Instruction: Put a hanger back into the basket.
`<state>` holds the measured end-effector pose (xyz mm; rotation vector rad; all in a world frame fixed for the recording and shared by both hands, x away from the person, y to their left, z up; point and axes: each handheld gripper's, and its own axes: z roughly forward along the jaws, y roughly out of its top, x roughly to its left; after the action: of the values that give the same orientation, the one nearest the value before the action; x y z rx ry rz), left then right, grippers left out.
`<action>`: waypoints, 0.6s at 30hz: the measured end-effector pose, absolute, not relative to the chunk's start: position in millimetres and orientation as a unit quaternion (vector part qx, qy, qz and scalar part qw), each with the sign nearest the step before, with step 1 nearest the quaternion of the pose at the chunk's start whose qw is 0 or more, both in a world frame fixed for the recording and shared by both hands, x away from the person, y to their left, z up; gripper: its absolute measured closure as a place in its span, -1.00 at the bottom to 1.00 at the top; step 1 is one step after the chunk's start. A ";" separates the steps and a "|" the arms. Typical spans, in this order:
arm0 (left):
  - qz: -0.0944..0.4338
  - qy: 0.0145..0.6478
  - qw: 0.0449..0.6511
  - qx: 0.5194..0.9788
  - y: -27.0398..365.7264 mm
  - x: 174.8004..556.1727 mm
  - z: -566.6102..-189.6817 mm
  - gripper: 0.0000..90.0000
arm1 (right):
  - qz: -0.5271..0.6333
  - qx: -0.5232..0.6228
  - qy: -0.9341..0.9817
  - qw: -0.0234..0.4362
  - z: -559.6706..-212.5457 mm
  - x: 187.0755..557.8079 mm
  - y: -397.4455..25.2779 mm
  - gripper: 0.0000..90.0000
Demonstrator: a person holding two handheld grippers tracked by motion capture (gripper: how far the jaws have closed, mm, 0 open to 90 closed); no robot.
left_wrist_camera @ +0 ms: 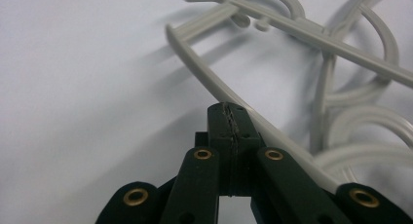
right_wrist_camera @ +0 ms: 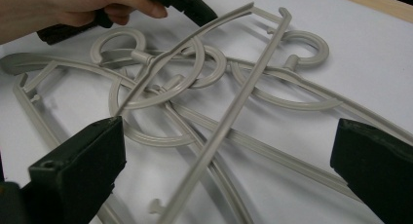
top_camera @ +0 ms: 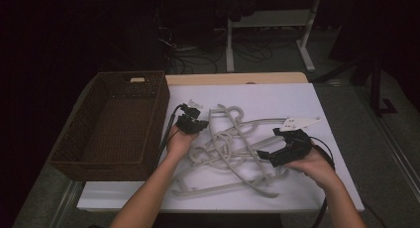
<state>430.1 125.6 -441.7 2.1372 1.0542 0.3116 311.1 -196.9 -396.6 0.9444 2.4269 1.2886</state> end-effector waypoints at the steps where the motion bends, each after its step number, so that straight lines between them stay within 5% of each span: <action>1: 0.119 0.407 0.361 0.831 123.9 433.2 -441.7 1.00 | 0.440 0.323 0.829 0.118 -396.5 311.2 -197.1 -1.00; 18: 0.129 0.382 0.334 0.852 104.5 466.4 -431.0 1.00 | 0.445 0.322 0.827 0.118 -395.4 310.8 -199.5 -1.00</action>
<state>466.4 104.5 -431.0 2.2246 0.9978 0.3356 310.8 -199.5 -395.4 0.9427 2.4198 1.3024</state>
